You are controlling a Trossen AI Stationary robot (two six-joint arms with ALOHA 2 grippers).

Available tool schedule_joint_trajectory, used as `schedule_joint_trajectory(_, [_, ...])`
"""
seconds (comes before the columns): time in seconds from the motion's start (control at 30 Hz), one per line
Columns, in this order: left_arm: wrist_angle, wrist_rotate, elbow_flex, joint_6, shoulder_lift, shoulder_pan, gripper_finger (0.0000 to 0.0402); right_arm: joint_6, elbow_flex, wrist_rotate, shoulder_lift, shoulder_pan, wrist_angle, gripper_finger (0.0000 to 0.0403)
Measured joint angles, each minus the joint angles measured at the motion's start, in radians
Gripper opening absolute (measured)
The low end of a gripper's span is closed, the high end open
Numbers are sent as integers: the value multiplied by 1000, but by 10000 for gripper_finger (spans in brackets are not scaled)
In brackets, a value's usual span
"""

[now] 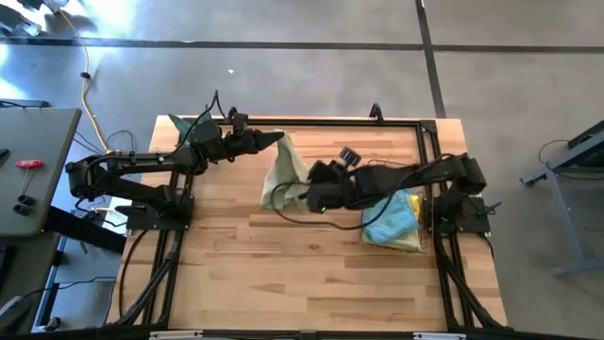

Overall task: Fold microfiber towels
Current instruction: Fold the green microfiber cloth

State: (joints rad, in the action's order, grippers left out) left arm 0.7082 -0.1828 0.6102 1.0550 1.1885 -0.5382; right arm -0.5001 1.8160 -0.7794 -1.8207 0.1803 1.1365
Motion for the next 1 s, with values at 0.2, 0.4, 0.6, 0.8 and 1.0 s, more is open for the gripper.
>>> schedule_joint_trajectory(0.2, [0,5,0,0,0,1,0,-14,-143,-2,102,-13,-146,99])
schedule_joint_trajectory(0.4, [0,20,0,-3,0,1,0,26,-620,193,246,24,-887,99])
schedule_joint_trajectory(0.6, [-1,43,0,-18,0,-1,0,-155,-865,195,248,22,-1400,99])
schedule_joint_trajectory(0.8, [-2,46,0,-18,0,-11,0,-343,-912,75,191,25,-1412,99])
schedule_joint_trajectory(1.0, [-8,49,0,-17,0,-29,0,-331,-864,-35,105,29,-1418,99])
